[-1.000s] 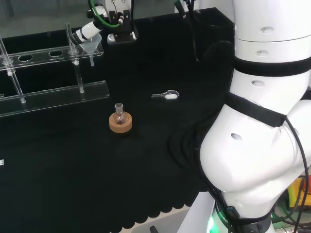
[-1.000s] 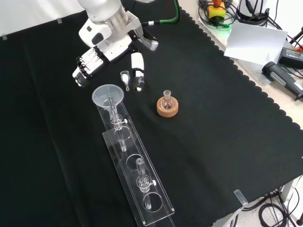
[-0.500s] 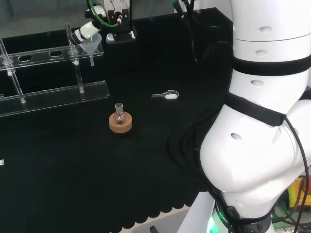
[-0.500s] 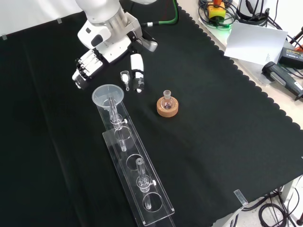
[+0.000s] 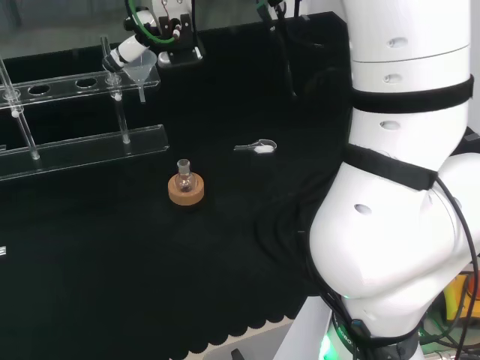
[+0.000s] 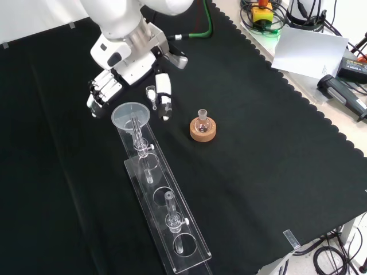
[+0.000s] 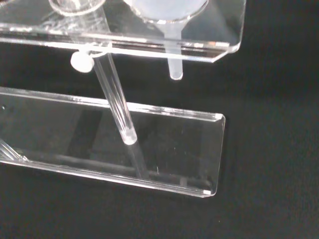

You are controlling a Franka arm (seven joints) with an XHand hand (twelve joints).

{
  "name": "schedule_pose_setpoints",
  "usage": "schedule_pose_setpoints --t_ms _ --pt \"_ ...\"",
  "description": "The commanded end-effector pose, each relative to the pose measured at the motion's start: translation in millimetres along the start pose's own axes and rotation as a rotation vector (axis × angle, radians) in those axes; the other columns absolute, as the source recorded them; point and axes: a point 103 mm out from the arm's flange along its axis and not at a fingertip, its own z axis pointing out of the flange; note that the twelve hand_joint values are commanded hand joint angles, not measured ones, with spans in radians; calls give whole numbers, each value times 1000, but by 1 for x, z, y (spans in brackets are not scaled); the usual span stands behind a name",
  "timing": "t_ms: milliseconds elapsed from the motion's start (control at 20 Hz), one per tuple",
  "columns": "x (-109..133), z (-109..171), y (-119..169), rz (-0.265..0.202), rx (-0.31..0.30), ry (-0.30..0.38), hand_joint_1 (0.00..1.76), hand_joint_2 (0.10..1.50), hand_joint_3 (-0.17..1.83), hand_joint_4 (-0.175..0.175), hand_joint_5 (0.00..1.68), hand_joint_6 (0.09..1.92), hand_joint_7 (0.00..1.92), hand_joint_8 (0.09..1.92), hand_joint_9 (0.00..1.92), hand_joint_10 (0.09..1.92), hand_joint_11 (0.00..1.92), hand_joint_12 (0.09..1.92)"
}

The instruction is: Pick up the funnel from the transparent funnel stand.

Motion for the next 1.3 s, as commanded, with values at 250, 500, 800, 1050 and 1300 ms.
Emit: schedule_pose_setpoints --t_ms 250,500,800,1050,1300 --pt "4 15 2 48 40 -36 379 657 2 -74 0 87 44 455 0 440 0 880" --pt "6 20 4 57 48 -54 382 656 1 -75 0 87 53 492 0 466 0 907" --pt "6 22 5 73 28 -81 508 717 40 -78 51 87 131 560 0 670 0 1026" --pt "2 21 5 90 20 -95 546 711 81 -70 158 87 263 585 41 850 0 1155" --pt "0 20 7 97 3 -107 578 683 171 -59 256 87 435 549 138 831 0 1197"
